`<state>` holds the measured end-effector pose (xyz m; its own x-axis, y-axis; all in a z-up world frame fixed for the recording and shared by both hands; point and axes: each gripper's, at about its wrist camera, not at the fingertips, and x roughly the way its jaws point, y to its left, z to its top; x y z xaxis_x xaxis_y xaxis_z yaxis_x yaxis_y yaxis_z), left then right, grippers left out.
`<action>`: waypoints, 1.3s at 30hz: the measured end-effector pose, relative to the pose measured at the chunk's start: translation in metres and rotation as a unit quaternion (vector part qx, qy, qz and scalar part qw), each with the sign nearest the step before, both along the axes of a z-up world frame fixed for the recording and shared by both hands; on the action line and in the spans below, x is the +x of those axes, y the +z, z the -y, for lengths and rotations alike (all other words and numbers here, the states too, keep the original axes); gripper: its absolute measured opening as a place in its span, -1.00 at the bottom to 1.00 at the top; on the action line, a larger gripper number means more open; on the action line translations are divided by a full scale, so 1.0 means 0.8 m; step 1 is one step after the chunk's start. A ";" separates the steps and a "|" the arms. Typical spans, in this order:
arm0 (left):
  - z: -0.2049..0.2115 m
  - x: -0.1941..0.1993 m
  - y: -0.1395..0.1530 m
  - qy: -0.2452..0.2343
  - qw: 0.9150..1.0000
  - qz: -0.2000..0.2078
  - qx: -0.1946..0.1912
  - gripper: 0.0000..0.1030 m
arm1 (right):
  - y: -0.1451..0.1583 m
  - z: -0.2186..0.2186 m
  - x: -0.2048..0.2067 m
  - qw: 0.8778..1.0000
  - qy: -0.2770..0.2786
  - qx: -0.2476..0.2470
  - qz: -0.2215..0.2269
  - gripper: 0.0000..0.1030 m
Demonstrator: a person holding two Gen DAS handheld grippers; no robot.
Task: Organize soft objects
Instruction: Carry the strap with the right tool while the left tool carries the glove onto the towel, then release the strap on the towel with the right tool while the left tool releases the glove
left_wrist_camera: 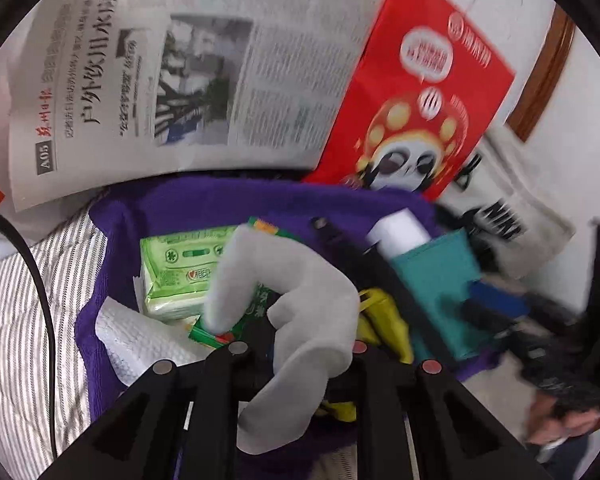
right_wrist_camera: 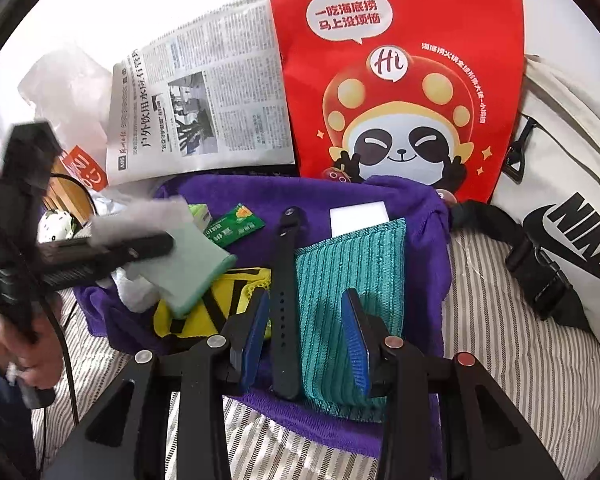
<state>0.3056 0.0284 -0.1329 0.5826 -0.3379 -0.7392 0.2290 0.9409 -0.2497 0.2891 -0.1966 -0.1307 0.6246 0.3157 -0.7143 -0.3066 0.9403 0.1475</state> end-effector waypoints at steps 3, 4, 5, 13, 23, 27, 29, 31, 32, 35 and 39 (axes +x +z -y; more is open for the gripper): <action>0.009 0.000 -0.007 -0.008 1.000 0.002 0.024 -0.63 | 0.004 -0.001 -0.005 1.000 0.005 0.004 0.005 -0.27; 0.011 0.001 -0.007 -0.011 1.000 0.002 0.027 -0.60 | 0.005 -0.002 -0.006 1.000 0.007 0.005 0.006 -0.27; 0.015 0.001 -0.007 -0.014 0.999 0.002 0.033 -0.60 | 0.005 -0.003 -0.007 1.000 0.009 0.006 0.007 -0.27; 0.031 -0.001 -0.007 -0.037 0.997 -0.003 0.069 -0.01 | 0.008 0.003 -0.012 1.000 0.004 0.002 0.011 -0.27; 0.037 -0.029 0.012 -0.052 0.994 -0.005 0.091 0.39 | 0.014 0.013 -0.021 1.000 0.002 0.003 0.013 -0.15; 0.033 -0.040 0.016 -0.046 0.994 -0.009 0.103 0.39 | 0.009 0.012 -0.028 1.000 -0.001 -0.004 -0.002 -0.15; 0.030 -0.048 0.019 -0.043 0.993 -0.011 0.107 0.40 | 0.008 0.012 -0.032 1.000 -0.004 -0.012 -0.008 -0.14; 0.026 -0.054 0.022 -0.035 0.993 -0.016 0.111 0.42 | 0.009 0.013 -0.038 1.000 -0.009 -0.010 -0.014 -0.12; 0.022 -0.060 0.026 -0.031 0.993 -0.014 0.111 0.42 | 0.011 0.014 -0.041 1.000 -0.012 -0.006 -0.017 -0.07; 0.008 -0.077 0.037 -0.019 0.995 -0.013 0.094 0.42 | 0.019 0.014 -0.052 1.000 -0.020 0.001 -0.020 0.14; -0.008 -0.103 0.049 -0.001 0.998 -0.011 0.066 0.51 | 0.031 0.008 -0.070 0.999 -0.034 -0.006 -0.014 0.41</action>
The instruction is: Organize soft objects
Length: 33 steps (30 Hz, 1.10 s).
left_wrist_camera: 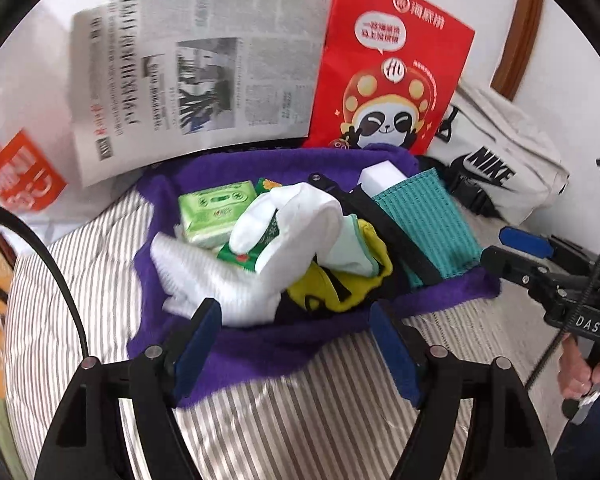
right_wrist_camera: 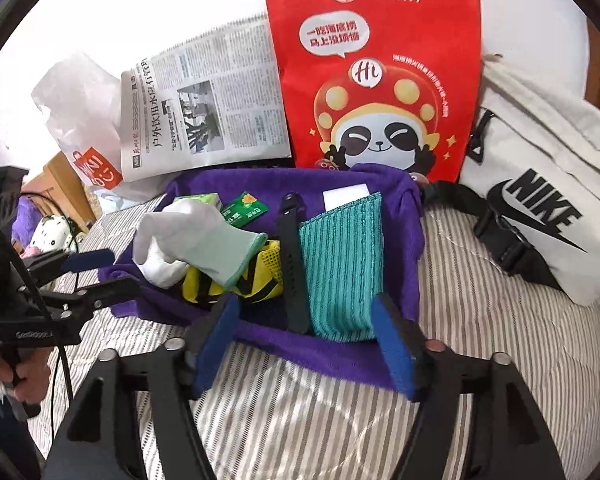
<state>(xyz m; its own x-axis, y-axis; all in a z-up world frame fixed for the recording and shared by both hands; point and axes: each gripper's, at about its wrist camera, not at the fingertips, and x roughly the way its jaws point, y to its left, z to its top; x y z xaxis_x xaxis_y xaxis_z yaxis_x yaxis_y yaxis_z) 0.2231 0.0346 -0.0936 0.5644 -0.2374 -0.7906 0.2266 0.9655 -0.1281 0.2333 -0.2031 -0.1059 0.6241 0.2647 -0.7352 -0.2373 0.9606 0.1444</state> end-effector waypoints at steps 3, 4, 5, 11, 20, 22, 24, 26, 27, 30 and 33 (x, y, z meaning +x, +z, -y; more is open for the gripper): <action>-0.006 -0.021 0.009 0.017 1.000 0.001 -0.007 0.56 | 0.007 -0.006 -0.016 1.000 -0.012 -0.004 -0.004 0.54; -0.006 -0.027 0.012 0.020 1.000 0.003 -0.005 0.57 | 0.009 -0.008 -0.023 1.000 -0.021 -0.013 -0.005 0.57; -0.006 -0.034 0.017 0.026 1.000 0.007 -0.001 0.59 | 0.011 -0.010 -0.027 0.999 -0.026 -0.020 -0.006 0.65; -0.007 -0.071 0.038 0.043 0.999 0.026 0.007 0.67 | 0.022 -0.013 -0.065 0.997 -0.055 -0.043 -0.009 0.81; -0.022 -0.111 0.058 0.075 0.997 0.028 -0.008 0.68 | 0.037 -0.025 -0.107 0.996 -0.067 -0.063 -0.005 0.90; -0.024 -0.119 0.061 0.082 0.996 0.029 -0.010 0.68 | 0.039 -0.028 -0.115 0.996 -0.067 -0.062 -0.006 0.91; -0.024 -0.127 0.065 0.087 0.996 0.031 -0.009 0.69 | 0.039 -0.032 -0.120 0.995 -0.068 -0.067 -0.009 0.91; -0.024 -0.134 0.067 0.089 0.995 0.032 -0.005 0.69 | 0.041 -0.035 -0.127 0.995 -0.069 -0.069 -0.010 0.91; -0.025 -0.138 0.068 0.092 0.995 0.034 -0.003 0.70 | 0.041 -0.036 -0.131 0.995 -0.070 -0.070 -0.010 0.91; -0.027 -0.149 0.071 0.099 0.994 0.036 -0.002 0.70 | 0.043 -0.038 -0.139 0.995 -0.071 -0.072 -0.012 0.92; -0.031 -0.159 0.074 0.102 0.994 0.036 -0.006 0.72 | 0.044 -0.040 -0.147 0.994 -0.071 -0.081 -0.014 0.92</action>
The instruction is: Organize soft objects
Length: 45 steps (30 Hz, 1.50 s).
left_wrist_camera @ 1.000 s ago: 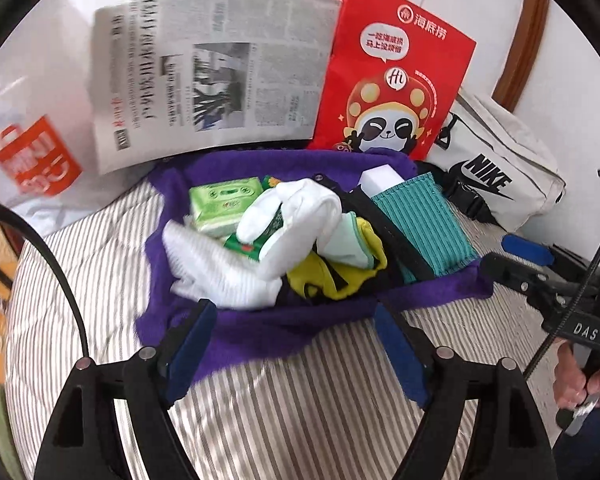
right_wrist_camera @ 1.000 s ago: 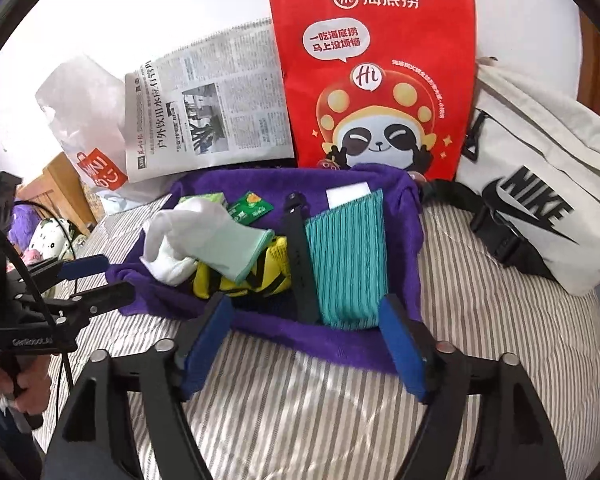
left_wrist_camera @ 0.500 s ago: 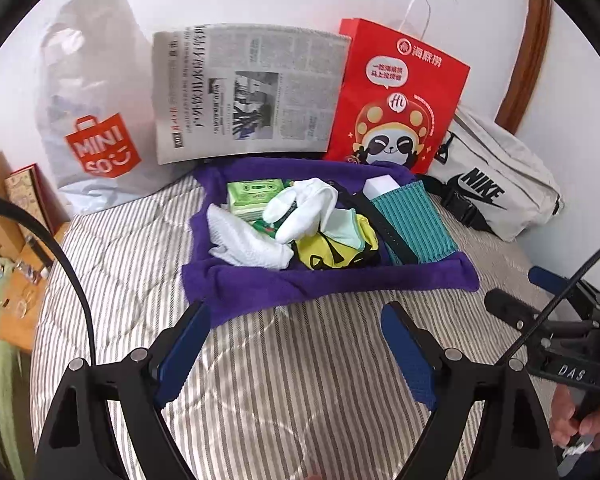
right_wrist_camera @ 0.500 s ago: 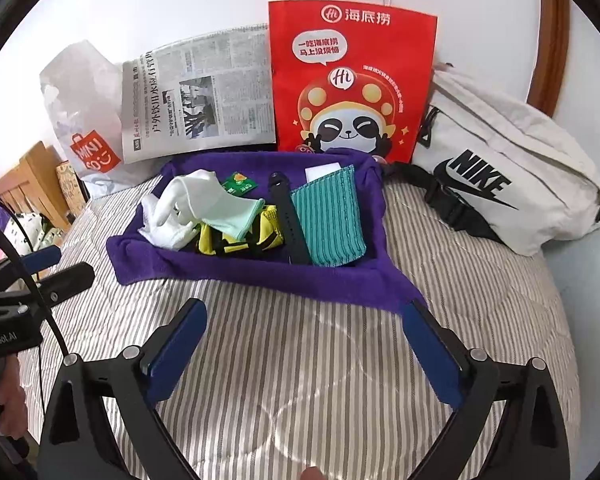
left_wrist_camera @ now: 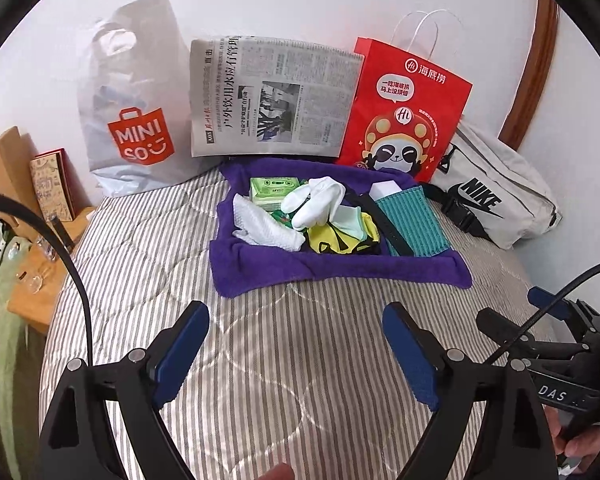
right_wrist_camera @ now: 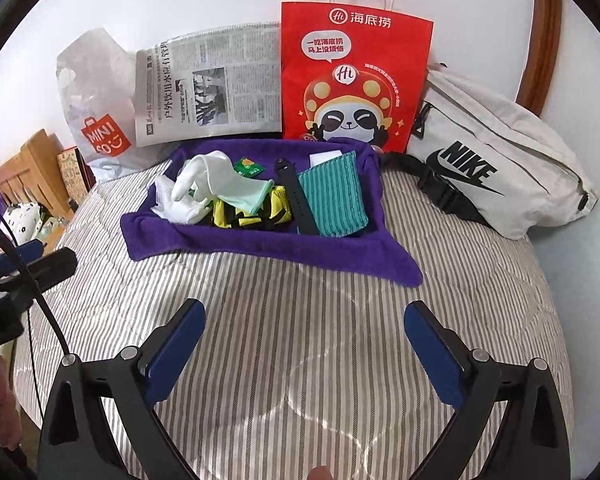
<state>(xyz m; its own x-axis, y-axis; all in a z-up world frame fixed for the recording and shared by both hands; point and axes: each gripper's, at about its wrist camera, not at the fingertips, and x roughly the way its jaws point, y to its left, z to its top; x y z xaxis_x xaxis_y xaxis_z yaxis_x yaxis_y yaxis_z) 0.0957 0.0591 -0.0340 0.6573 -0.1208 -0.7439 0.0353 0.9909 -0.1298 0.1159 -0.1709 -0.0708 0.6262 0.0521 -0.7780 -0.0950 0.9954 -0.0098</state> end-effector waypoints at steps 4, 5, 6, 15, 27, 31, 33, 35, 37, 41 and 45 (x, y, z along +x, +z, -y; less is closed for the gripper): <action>-0.003 -0.011 0.005 0.012 1.000 0.006 0.012 0.74 | 0.004 0.001 -0.007 1.000 -0.003 0.000 0.003 0.92; -0.003 -0.013 0.006 0.013 1.000 0.006 0.012 0.75 | 0.006 0.002 -0.009 1.000 -0.004 0.000 0.003 0.92; -0.004 -0.016 0.006 0.013 1.000 0.006 0.009 0.75 | 0.007 0.002 -0.010 1.000 -0.005 0.000 0.004 0.92; -0.002 -0.029 0.014 0.009 1.000 0.009 0.011 0.75 | 0.016 0.004 -0.021 1.000 -0.009 0.001 0.012 0.92; 0.005 -0.035 0.019 0.004 1.000 0.012 0.018 0.76 | 0.018 0.010 -0.027 1.000 -0.017 -0.005 0.013 0.92; 0.006 -0.036 0.018 0.003 1.000 0.010 0.017 0.76 | 0.017 0.013 -0.028 1.000 -0.018 -0.004 0.011 0.92; 0.007 -0.036 0.016 0.002 1.000 0.009 0.018 0.76 | 0.018 0.014 -0.029 1.000 -0.018 -0.003 0.011 0.92; 0.008 -0.036 0.016 -0.001 1.000 0.008 0.019 0.76 | 0.018 0.014 -0.029 1.000 -0.018 -0.003 0.012 0.92; 0.009 -0.036 0.016 -0.001 1.000 0.008 0.020 0.76 | 0.018 0.013 -0.029 1.000 -0.018 -0.005 0.012 0.92; 0.010 -0.038 0.015 -0.002 1.000 0.008 0.020 0.76 | 0.018 0.014 -0.031 1.000 -0.018 -0.003 0.013 0.92; 0.011 -0.038 0.015 -0.001 1.000 0.007 0.020 0.76 | 0.018 0.015 -0.031 1.000 -0.019 -0.003 0.012 0.92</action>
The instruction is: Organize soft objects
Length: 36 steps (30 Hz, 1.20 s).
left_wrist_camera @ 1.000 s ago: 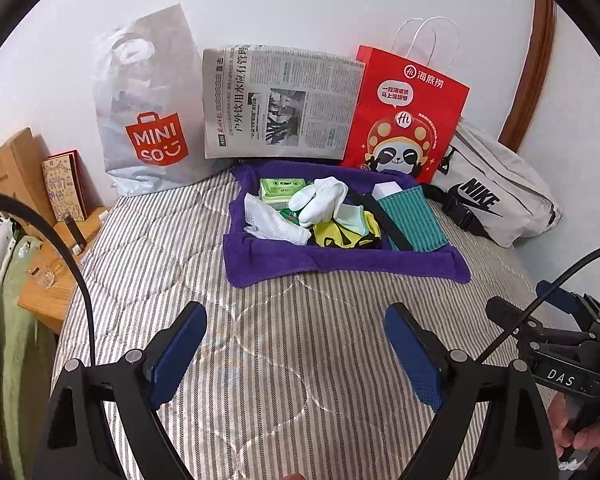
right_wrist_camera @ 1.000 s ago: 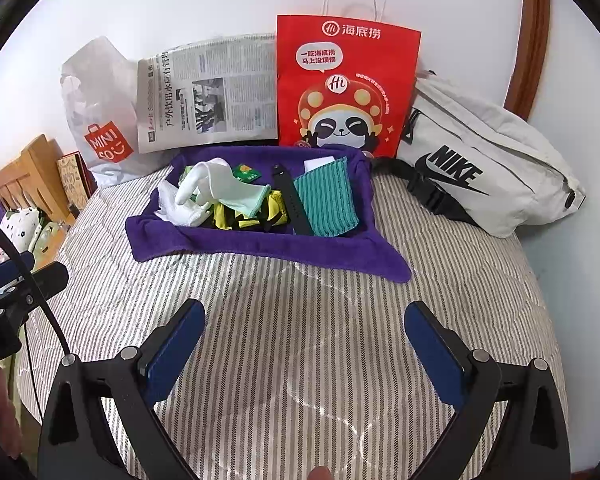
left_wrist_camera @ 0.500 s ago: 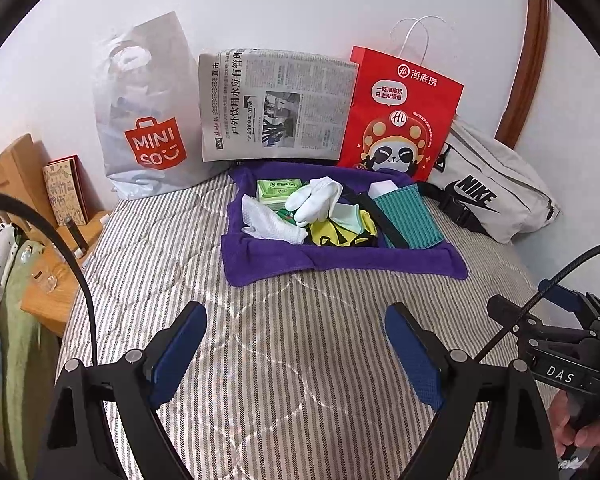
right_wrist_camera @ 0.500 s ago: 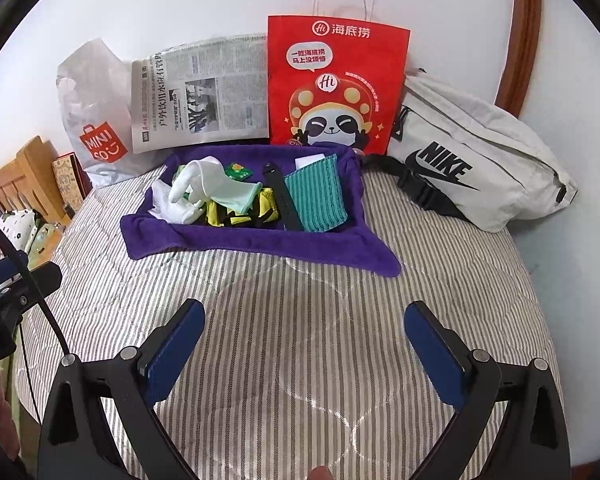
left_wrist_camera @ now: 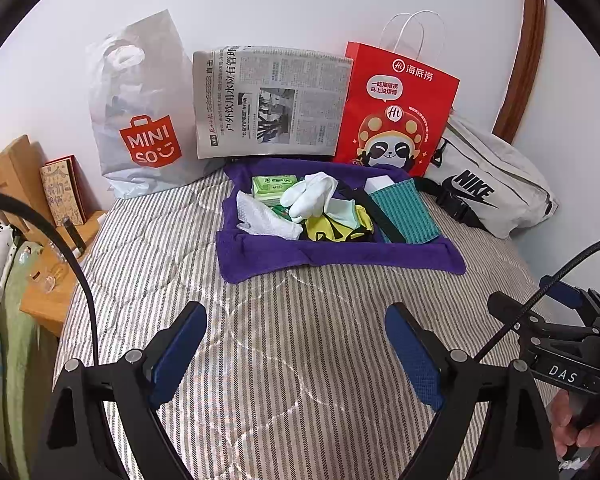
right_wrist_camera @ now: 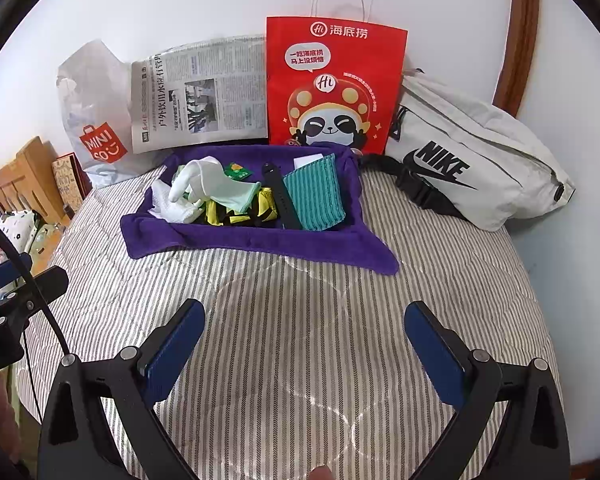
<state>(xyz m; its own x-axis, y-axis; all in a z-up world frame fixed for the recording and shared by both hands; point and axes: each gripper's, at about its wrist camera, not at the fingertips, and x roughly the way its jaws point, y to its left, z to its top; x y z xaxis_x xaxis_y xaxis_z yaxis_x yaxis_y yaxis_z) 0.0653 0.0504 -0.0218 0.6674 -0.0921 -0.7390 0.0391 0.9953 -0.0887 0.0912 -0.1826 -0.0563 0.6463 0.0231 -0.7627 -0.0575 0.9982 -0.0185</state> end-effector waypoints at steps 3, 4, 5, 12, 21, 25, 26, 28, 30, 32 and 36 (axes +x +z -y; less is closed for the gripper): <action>0.001 0.001 -0.002 0.000 1.000 -0.004 0.001 0.76 | 0.000 0.000 0.000 1.000 -0.002 0.001 -0.001 0.92; 0.001 0.001 -0.002 0.000 1.000 -0.004 0.002 0.76 | 0.000 0.000 0.000 1.000 -0.002 0.001 -0.002 0.92; 0.001 0.001 -0.003 0.000 1.000 -0.005 0.002 0.76 | 0.001 0.000 0.000 1.000 -0.001 0.001 -0.002 0.92; 0.000 0.002 -0.006 0.002 1.000 -0.007 0.001 0.76 | -0.001 0.001 0.001 1.000 -0.001 0.001 -0.005 0.92; -0.003 0.003 -0.008 0.002 1.000 -0.007 0.000 0.76 | 0.000 0.000 0.001 1.000 0.000 0.002 -0.002 0.92; -0.003 0.002 -0.007 0.002 1.000 -0.005 0.001 0.76 | 0.002 0.001 -0.001 1.000 -0.001 0.002 -0.001 0.92; -0.003 0.002 -0.007 0.001 1.000 -0.004 0.000 0.76 | 0.002 0.001 -0.001 1.000 -0.002 0.003 0.000 0.92; -0.002 0.002 -0.006 0.001 1.000 -0.004 0.000 0.76 | 0.002 0.002 -0.002 1.000 -0.003 0.004 0.000 0.92; -0.002 0.002 -0.006 0.001 1.000 -0.004 0.000 0.76 | 0.003 0.003 -0.003 1.000 -0.003 0.004 0.000 0.92; -0.001 0.002 -0.006 0.002 1.000 -0.005 0.001 0.76 | 0.003 0.003 -0.003 1.000 -0.003 0.004 0.001 0.92; -0.001 0.001 -0.005 0.002 1.000 -0.005 0.001 0.76 | 0.003 0.003 -0.003 1.000 -0.003 0.004 0.000 0.92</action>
<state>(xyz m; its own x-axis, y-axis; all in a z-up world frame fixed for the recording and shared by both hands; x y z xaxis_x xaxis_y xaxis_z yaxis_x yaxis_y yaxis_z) 0.0663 0.0511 -0.0262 0.6611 -0.0879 -0.7451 0.0338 0.9956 -0.0874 0.0886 -0.1849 -0.0539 0.6468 0.0254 -0.7622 -0.0515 0.9986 -0.0104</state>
